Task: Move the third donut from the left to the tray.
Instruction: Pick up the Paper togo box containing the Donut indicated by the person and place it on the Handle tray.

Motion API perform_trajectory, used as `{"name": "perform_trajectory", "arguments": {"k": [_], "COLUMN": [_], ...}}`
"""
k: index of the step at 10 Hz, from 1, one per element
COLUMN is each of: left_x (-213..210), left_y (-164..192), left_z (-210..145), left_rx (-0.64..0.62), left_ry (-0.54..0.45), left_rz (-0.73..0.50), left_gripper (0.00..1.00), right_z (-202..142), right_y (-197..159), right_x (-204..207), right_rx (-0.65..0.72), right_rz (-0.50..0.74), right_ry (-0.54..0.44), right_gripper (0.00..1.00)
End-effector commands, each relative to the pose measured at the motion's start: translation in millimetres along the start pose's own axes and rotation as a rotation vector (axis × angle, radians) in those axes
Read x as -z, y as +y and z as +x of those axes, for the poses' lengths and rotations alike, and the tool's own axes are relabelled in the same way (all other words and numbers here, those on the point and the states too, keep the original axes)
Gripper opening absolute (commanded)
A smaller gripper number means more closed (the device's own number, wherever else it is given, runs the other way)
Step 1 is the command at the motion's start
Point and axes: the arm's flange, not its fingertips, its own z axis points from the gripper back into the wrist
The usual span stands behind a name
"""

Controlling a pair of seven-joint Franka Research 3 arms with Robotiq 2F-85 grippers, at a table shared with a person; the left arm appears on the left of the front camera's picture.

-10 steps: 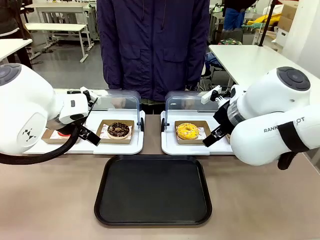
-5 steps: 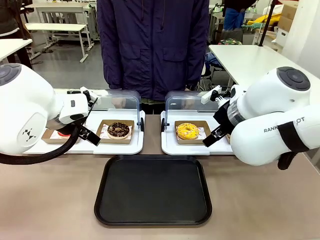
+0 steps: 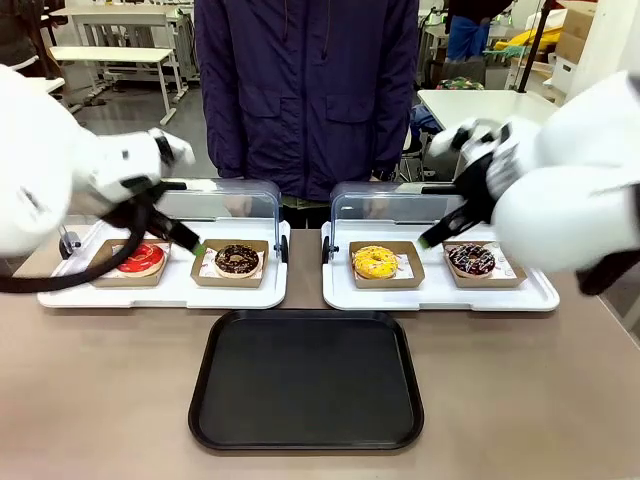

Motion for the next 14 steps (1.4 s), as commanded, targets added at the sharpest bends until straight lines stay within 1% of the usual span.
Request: {"name": "perform_trajectory", "arguments": {"k": [1, 2, 3, 4, 5, 6, 8, 10, 11, 12, 14], "left_x": [-63.9, -83.3, -98.4, -107.4, -118.1, -121.9, -117.8, -116.7, -114.3, -102.2, -96.7], "left_y": [59.3, 79.9, 106.2, 135.5, 168.8, 196.4, 236.3, 257.7, 264.9, 271.3, 276.4], "left_z": [2.8, 5.8, 6.6, 3.0, -7.4, -17.8, -44.0, -67.6, -74.5, -75.7, -82.2], "left_rx": [0.035, 0.096, 0.173, 0.245, 0.264, 0.282, 0.305, 0.322, 0.335, 0.366, 0.381], "left_ry": [0.002, 0.002, -0.013, -0.041, -0.074, -0.115, -0.194, -0.273, -0.307, -0.337, -0.366], "left_rz": [-0.106, -0.167, -0.267, -0.343, -0.387, -0.413, -0.440, -0.480, -0.493, -0.507, -0.516], "left_gripper": [1.00, 1.00, 1.00, 1.00, 1.00, 1.00, 1.00, 1.00, 1.00, 1.00, 1.00], "right_z": [-6.8, -17.1, -30.5, -47.7, -65.7, -81.7, -110.9, -133.9, -138.1, -142.0, -146.4], "right_y": [-50.4, -76.2, -106.0, -138.8, -169.1, -191.3, -225.6, -243.1, -239.4, -243.8, -242.4], "right_x": [-73.8, -105.2, -130.2, -147.1, -154.7, -157.1, -154.2, -151.7, -145.8, -150.3, -151.3], "right_rx": [-0.015, -0.059, -0.111, -0.136, -0.146, -0.156, -0.227, -0.253, -0.244, -0.253, -0.246], "right_rz": [0.129, 0.193, 0.259, 0.317, 0.355, 0.385, 0.422, 0.459, 0.475, 0.467, 0.478], "right_ry": [-0.081, -0.125, -0.168, -0.211, -0.252, -0.288, -0.365, -0.430, -0.441, -0.455, -0.479], "right_gripper": [1.00, 1.00, 1.00, 1.00, 1.00, 1.00, 1.00, 1.00, 1.00, 1.00, 1.00]}}
